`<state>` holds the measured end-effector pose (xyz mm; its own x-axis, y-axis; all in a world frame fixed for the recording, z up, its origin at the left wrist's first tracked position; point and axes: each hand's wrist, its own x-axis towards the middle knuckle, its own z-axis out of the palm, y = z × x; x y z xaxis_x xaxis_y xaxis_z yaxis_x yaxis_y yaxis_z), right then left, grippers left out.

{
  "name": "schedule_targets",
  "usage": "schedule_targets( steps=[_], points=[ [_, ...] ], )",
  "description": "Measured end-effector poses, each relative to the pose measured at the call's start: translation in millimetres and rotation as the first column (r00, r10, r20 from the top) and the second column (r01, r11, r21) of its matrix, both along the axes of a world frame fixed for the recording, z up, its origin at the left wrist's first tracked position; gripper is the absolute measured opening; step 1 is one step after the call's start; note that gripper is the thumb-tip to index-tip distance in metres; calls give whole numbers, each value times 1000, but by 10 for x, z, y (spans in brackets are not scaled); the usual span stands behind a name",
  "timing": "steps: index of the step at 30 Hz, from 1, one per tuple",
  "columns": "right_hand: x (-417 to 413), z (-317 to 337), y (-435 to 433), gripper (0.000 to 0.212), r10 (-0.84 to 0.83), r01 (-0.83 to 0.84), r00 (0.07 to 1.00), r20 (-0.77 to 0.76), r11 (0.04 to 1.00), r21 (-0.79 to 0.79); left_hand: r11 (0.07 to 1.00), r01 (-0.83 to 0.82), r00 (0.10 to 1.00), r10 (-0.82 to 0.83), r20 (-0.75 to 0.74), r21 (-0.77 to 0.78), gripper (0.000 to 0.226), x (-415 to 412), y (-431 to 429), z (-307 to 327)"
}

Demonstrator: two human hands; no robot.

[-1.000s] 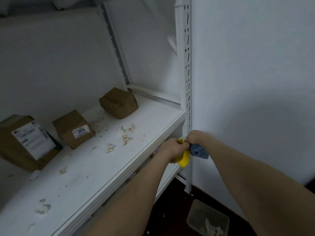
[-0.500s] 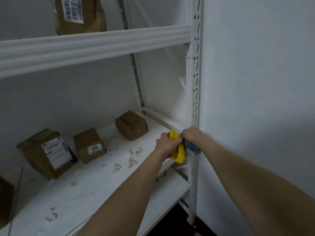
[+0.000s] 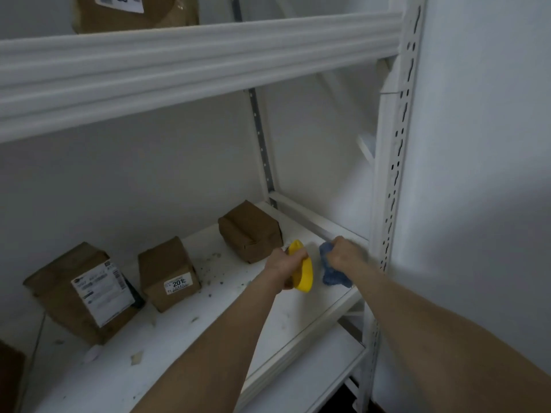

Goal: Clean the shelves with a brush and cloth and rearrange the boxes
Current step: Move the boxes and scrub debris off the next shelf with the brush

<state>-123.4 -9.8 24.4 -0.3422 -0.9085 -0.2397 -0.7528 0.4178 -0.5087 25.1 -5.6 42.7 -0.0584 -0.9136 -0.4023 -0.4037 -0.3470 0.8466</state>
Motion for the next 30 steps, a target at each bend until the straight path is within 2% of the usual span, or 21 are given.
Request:
schedule_targets(
  steps=[2, 4, 5, 6, 7, 8, 10, 13, 15, 17, 20, 22, 25, 27, 29, 30],
  points=[
    [-4, -65, -75, 40, 56, -54, 996, -75, 998, 33, 1000, -9, 1000, 9, 11, 7, 67, 6, -127, -25],
    [5, -29, -144, 39, 84, -84, 994, -67, 996, -5, 1000, -18, 1000, 18, 8, -3, 65, 4, -180, -13],
    [3, 14, -198, 39, 90, -89, 995, 48, 995, -35, 999, -29, 1000, 29, 8, -17, 67, 0, -210, -8],
    [26, 66, -247, 40, 96, -88, 963, 254, 995, -42, 998, -44, 999, 44, 9, -39, 70, 0, -240, -6],
    [66, 129, -261, 43, 90, -101, 865, 494, 995, -6, 996, -60, 998, 60, 11, -66, 73, -1, -258, -2],
    [117, 191, -259, 46, 74, -140, 747, 660, 989, 47, 992, -76, 997, 79, 25, -97, 77, -4, -274, 0],
    [190, 241, -277, 47, 43, -222, 623, 781, 967, 123, 985, -102, 990, 114, 79, -143, 82, -8, -309, 1],
    [280, 191, -359, 32, -13, -232, 538, 843, 959, 163, 976, -125, 986, 142, 86, -178, 85, 8, -336, 49],
    [328, 100, -464, 13, -24, -186, 546, 837, 971, 149, 983, -84, 992, 98, 74, -165, 83, 26, -362, 76],
    [361, 20, -585, 11, -34, -83, 614, 789, 991, 107, 985, -69, 997, 74, 27, -158, 72, 23, -357, 92],
    [342, 27, -754, 19, -75, 85, 825, 560, 996, 8, 944, -206, 977, 215, 9, -257, 33, 103, -403, 118],
    [285, 66, -828, 26, -125, 169, 909, 398, 983, -78, 899, -342, 936, 352, -14, -275, 25, 266, -479, 124],
    [233, 78, -950, 33, -166, 235, 910, 379, 962, -143, 880, -418, 896, 441, 59, -227, 26, 527, -597, 74],
    [280, 46, -1053, 37, -125, 220, 886, 446, 961, -167, 893, -410, 903, 426, 53, -183, 20, 624, -658, 31],
    [371, 27, -1146, 48, -88, 203, 859, 504, 963, -177, 905, -399, 913, 407, 32, -146, 27, 670, -734, -25],
    [420, 16, -1194, 52, -72, 189, 851, 520, 966, -175, 908, -402, 914, 406, 13, -118, 38, 691, -781, -64]
  ],
)
